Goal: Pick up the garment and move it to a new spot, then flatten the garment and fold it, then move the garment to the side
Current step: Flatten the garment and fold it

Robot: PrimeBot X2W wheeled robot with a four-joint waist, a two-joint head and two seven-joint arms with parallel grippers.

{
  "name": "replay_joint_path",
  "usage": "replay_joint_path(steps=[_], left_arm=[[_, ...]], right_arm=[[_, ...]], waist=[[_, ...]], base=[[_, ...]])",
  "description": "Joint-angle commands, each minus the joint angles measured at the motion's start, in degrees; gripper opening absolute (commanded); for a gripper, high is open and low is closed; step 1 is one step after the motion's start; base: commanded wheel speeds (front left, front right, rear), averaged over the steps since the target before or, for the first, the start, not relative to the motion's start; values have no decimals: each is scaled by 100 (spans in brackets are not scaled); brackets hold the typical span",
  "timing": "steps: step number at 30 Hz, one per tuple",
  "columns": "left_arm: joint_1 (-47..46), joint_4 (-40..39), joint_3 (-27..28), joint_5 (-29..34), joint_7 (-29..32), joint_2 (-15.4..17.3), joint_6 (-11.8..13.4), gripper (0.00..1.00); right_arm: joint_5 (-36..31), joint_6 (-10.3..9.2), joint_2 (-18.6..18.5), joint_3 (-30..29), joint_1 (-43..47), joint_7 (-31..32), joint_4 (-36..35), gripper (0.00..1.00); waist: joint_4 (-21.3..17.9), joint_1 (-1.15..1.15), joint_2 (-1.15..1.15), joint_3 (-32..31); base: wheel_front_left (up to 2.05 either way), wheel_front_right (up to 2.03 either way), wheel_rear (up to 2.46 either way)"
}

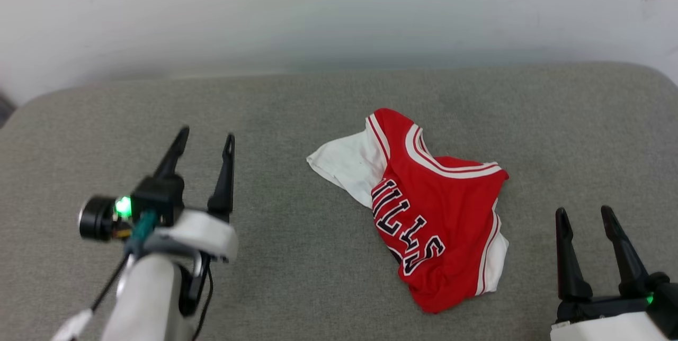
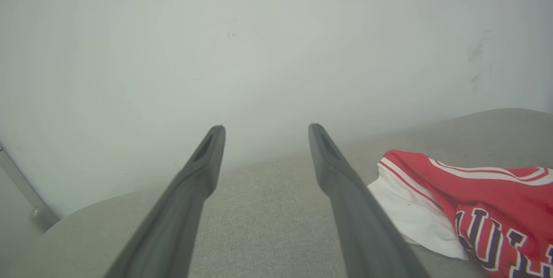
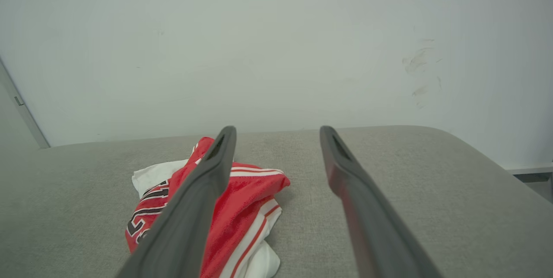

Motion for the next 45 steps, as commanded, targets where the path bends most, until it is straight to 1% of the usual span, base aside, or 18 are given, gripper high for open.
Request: replay_joint_path(steps=[1,3,6,10,14,17,19,23,29,33,39,41,43,44,45], left_arm=[[-287,121,-24,-28,19,61,-60,100],[-801,390,-112,-15,129,200,-158,100],[-1495,776,-239,-132,449,361,-260,100],[-2435,1192,-636,-361,1011,631,-340,100],[-3251,1400,-1578,-988,1793,942,-335,100],[-3871,1456,-2304,-1655,2528,1236,-338,100],[-4174,1477,-2837,-2163,3104,1376,-340,100],[-4816,1343,-3726,-3149,4219,1727,-339,100],[-5434,1194,-4859,-4178,5620,2099,-341,100],[-5626,1156,-5415,-4749,6372,2245,-341,100],[-5669,1169,-6153,-5111,6848,2482,-342,100],[-5609,1138,-6504,-5150,7016,2569,-343,100],[-5555,1078,-6698,-5217,7059,2668,-343,100],[-5555,1056,-6757,-5232,7024,2693,-343,70],[-5555,1051,-6783,-5276,6950,2702,-343,22]], right_arm=[[-25,-2,9,-2,-113,-10,-34,100],[-40,-2,9,-15,-195,-10,-55,100],[-65,-2,9,-6,-327,-10,-90,100],[-78,-2,9,3,-493,-10,-143,100],[-86,-2,8,10,-658,-10,-166,100],[-117,-2,10,30,-788,-10,-192,100],[-132,-2,8,49,-860,-10,-207,100],[-128,-2,9,77,-1012,-10,-228,100],[-77,-2,9,133,-1211,-10,-246,100],[-40,-2,9,164,-1316,-9,-248,100],[6,-2,9,226,-1436,-9,-248,100],[17,-2,9,215,-1467,-9,-249,100],[22,-2,9,210,-1468,-9,-248,100],[16,-2,9,201,-1461,-9,-248,100],[8,-2,9,181,-1448,-9,-246,100]], waist=[[-93,0,0,183],[-141,0,0,331],[-223,0,0,559],[-331,0,0,852],[-435,0,0,1119],[-499,0,0,1316],[-543,0,0,1441],[-625,0,0,1684],[-767,0,0,2026],[-871,0,0,2217],[-1045,0,0,2423],[-1075,0,0,2455],[-1094,0,0,2471],[-1093,0,0,2471],[-1080,0,0,2461]], base=[[0,0,0],[0,0,0],[0,0,0],[0,0,0],[0,0,0],[0,0,0],[0,0,0],[0,0,0],[0,0,0],[0,0,0],[0,0,0],[0,0,0],[0,0,0],[0,0,0],[0,0,0]])
